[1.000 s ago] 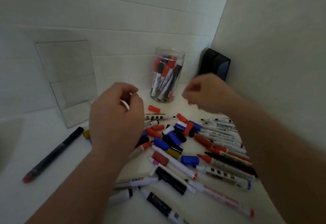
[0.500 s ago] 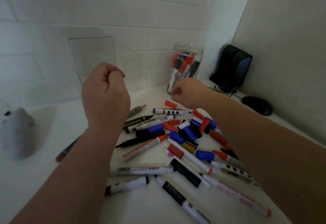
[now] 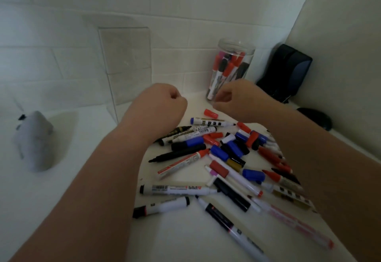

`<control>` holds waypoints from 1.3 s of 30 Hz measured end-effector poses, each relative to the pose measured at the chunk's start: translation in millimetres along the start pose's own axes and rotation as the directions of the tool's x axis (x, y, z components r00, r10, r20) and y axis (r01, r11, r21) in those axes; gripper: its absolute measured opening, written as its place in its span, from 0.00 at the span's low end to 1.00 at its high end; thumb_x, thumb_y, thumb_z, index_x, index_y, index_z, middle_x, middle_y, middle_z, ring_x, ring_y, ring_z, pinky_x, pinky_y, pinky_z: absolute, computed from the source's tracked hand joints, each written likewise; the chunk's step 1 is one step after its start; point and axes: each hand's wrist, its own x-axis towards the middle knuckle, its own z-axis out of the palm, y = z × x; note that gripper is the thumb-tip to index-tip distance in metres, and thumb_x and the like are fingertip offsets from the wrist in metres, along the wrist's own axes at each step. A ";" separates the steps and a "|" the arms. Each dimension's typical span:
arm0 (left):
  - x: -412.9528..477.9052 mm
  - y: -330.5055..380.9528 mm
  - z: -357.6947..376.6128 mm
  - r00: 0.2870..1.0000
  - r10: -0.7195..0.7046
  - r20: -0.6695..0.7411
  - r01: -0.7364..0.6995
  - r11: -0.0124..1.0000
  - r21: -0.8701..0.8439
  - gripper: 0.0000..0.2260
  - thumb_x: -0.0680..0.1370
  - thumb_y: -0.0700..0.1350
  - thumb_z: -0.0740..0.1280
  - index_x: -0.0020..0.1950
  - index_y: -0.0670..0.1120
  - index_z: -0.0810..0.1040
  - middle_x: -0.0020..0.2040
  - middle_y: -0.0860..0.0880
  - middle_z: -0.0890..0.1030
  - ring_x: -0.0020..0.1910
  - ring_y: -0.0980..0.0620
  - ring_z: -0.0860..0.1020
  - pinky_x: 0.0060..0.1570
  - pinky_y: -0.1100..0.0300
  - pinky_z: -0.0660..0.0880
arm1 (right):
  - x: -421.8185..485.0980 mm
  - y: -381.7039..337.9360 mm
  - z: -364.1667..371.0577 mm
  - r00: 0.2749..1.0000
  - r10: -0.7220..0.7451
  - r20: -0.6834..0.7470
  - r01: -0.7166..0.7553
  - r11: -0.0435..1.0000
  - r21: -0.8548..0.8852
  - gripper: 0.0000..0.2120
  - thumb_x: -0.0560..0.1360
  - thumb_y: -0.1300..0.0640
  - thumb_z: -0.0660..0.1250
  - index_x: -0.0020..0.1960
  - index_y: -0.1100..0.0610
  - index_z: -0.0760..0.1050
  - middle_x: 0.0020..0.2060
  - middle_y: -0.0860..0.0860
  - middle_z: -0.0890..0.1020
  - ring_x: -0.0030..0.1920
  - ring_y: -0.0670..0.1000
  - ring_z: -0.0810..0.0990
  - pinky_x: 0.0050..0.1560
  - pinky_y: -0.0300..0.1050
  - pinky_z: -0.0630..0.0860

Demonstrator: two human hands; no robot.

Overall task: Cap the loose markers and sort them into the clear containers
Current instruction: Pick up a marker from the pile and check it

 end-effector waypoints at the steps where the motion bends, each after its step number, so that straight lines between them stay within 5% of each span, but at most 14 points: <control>1: -0.2 -0.4 1.1 0.995 0.028 0.095 -0.036 0.996 0.083 0.08 0.78 0.46 0.64 0.44 0.51 0.81 0.39 0.55 0.78 0.38 0.56 0.77 0.37 0.60 0.72 | -12.0 2.5 -3.2 1.000 -0.001 0.007 0.001 1.000 0.009 0.07 0.75 0.49 0.72 0.52 0.49 0.81 0.45 0.42 0.81 0.46 0.42 0.80 0.50 0.38 0.75; 7: -15.2 7.2 10.7 0.879 0.031 0.476 -0.246 0.884 0.396 0.08 0.74 0.55 0.74 0.46 0.52 0.81 0.46 0.53 0.79 0.43 0.56 0.76 0.40 0.60 0.71 | -89.1 20.4 -15.8 0.997 0.046 0.060 -0.049 0.998 0.049 0.05 0.75 0.45 0.70 0.50 0.42 0.80 0.41 0.38 0.82 0.43 0.36 0.79 0.43 0.31 0.71; 12: -23.5 17.0 25.0 0.893 -0.016 0.450 -0.237 0.832 0.501 0.09 0.73 0.55 0.74 0.49 0.52 0.82 0.47 0.51 0.80 0.44 0.52 0.78 0.51 0.54 0.79 | -128.1 34.7 -15.8 0.993 0.113 0.021 -0.115 0.982 0.153 0.03 0.75 0.49 0.70 0.45 0.40 0.79 0.38 0.38 0.81 0.42 0.32 0.77 0.40 0.32 0.70; 19: -26.8 26.1 34.5 0.886 -0.086 0.455 -0.218 0.790 0.573 0.09 0.75 0.52 0.73 0.52 0.50 0.79 0.47 0.50 0.78 0.46 0.53 0.77 0.53 0.55 0.79 | -116.9 30.7 4.8 0.994 0.081 -0.068 -0.063 0.971 0.231 0.03 0.75 0.52 0.72 0.46 0.44 0.81 0.37 0.39 0.81 0.39 0.36 0.78 0.39 0.30 0.72; 24: -20.9 23.4 17.4 0.931 -0.102 0.351 -0.068 0.896 0.439 0.08 0.74 0.52 0.74 0.46 0.50 0.81 0.45 0.50 0.79 0.42 0.55 0.76 0.44 0.59 0.76 | -74.2 3.2 8.0 0.999 -0.035 0.031 0.030 0.988 0.150 0.05 0.75 0.50 0.73 0.51 0.47 0.81 0.42 0.39 0.79 0.43 0.37 0.77 0.42 0.29 0.69; 29: -10.5 10.3 1.0 0.998 -0.064 -0.011 0.065 0.986 0.152 0.05 0.73 0.53 0.72 0.44 0.55 0.79 0.42 0.54 0.80 0.41 0.55 0.78 0.42 0.57 0.76 | -42.0 -12.1 17.6 0.987 -0.036 0.154 0.032 0.999 0.025 0.04 0.74 0.52 0.74 0.48 0.49 0.82 0.44 0.43 0.81 0.46 0.43 0.80 0.46 0.35 0.76; 35: -7.6 5.2 16.1 0.986 0.037 -0.160 -0.035 0.999 0.014 0.08 0.75 0.46 0.68 0.52 0.55 0.79 0.44 0.55 0.79 0.40 0.58 0.75 0.36 0.62 0.68 | -33.2 -24.5 29.0 0.976 0.018 0.217 0.003 0.995 -0.096 0.04 0.73 0.52 0.74 0.44 0.53 0.83 0.42 0.49 0.84 0.43 0.48 0.81 0.48 0.44 0.81; 39: -8.5 6.1 23.8 0.982 0.088 -0.166 -0.103 0.991 -0.089 0.07 0.77 0.48 0.68 0.54 0.57 0.79 0.46 0.55 0.79 0.39 0.57 0.77 0.36 0.60 0.71 | -41.6 -19.0 17.8 0.991 0.000 0.133 -0.001 1.000 0.011 0.03 0.73 0.52 0.74 0.45 0.49 0.83 0.41 0.42 0.81 0.45 0.43 0.80 0.50 0.40 0.79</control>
